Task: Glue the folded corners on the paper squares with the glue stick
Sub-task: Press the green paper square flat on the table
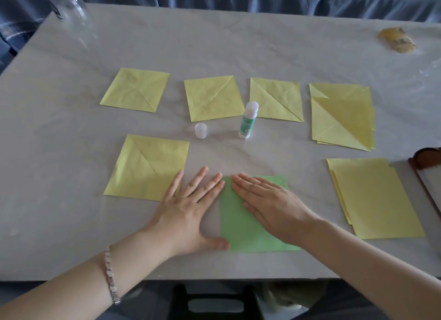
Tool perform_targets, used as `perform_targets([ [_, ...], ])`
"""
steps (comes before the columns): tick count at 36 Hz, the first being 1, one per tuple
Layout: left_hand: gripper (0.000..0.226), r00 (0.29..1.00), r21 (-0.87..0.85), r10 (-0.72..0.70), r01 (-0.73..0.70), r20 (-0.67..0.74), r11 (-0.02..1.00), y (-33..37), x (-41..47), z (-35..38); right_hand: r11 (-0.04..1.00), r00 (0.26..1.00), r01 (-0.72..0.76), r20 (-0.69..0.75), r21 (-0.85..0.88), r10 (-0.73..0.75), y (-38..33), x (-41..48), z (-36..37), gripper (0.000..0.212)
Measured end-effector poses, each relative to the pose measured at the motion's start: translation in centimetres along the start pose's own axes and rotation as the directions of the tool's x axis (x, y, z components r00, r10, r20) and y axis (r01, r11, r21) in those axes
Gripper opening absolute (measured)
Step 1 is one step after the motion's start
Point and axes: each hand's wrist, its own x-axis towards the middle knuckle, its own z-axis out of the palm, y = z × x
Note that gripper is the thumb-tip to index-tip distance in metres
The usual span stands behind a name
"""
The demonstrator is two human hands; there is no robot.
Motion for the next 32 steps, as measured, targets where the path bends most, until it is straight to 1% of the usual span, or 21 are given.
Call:
perform_targets([
  [3,0.106,1.000,0.016,-0.002,0.002,0.000,1.000,-0.4,-0.2,-0.2,1.000,1.000,-0.014,-0.010,-0.008,0.014,-0.4,0.0,0.2,0.062],
  [6,0.109,1.000,0.007,-0.017,0.017,0.024,1.000,-0.3,-0.2,-0.4,1.000,0.999,0.005,0.032,-0.004,-0.005,-1.0,-0.3,0.3,0.061],
  [10,0.109,0.999,0.019,-0.028,0.028,0.022,0.999,-0.4,-0.2,-0.3,0.989,0.986,0.128,0.102,0.071,-0.135,-2.1,-1.9,0.3,0.054],
  [13,0.107,0.998,0.021,-0.022,0.021,0.054,1.000,-0.2,-0.3,-0.4,0.956,0.960,0.238,0.111,0.171,-0.259,-3.0,-3.6,0.6,0.044],
  [14,0.108,0.997,0.014,-0.024,0.023,0.078,1.000,-0.2,-0.2,-0.5,0.946,0.952,0.267,0.105,0.185,-0.289,-3.0,-4.0,0.6,0.042],
  [17,0.113,0.996,0.010,-0.018,0.017,0.085,1.000,-0.2,-0.2,-0.6,0.929,0.931,0.321,0.120,0.184,-0.345,-2.2,-3.8,0.4,0.041],
  [19,0.114,0.996,0.004,-0.034,0.034,0.083,0.999,0.0,-0.1,-1.0,0.943,0.944,0.280,0.126,0.181,-0.305,-1.2,-2.7,0.2,0.043],
  [21,0.116,0.987,-0.004,-0.038,0.039,0.155,0.999,0.1,-0.1,-1.5,0.973,0.973,0.188,0.110,0.136,-0.203,0.2,-1.3,0.0,0.051],
  [23,0.114,0.987,-0.012,-0.047,0.050,0.151,0.999,0.2,-0.1,-1.5,0.990,0.988,0.102,0.103,0.096,-0.111,1.3,-0.2,-0.3,0.057],
  [25,0.110,0.979,0.009,-0.067,0.067,0.191,0.998,0.4,-0.2,-1.6,0.996,0.992,0.067,0.102,0.062,-0.073,1.6,0.3,-0.5,0.058],
  [28,0.110,0.976,0.011,-0.078,0.077,0.204,0.997,0.4,-0.2,-1.7,0.995,0.990,0.077,0.113,0.061,-0.084,0.6,-0.9,-0.4,0.056],
  [30,0.111,0.974,0.009,-0.081,0.081,0.213,0.997,0.4,-0.3,-1.7,0.986,0.980,0.115,0.150,0.119,-0.132,-0.2,-2.7,-0.1,0.051],
  [32,0.111,0.972,0.017,-0.071,0.069,0.223,0.997,0.4,-0.3,-1.8,0.969,0.966,0.182,0.154,0.170,-0.208,-0.7,-4.7,0.1,0.045],
])
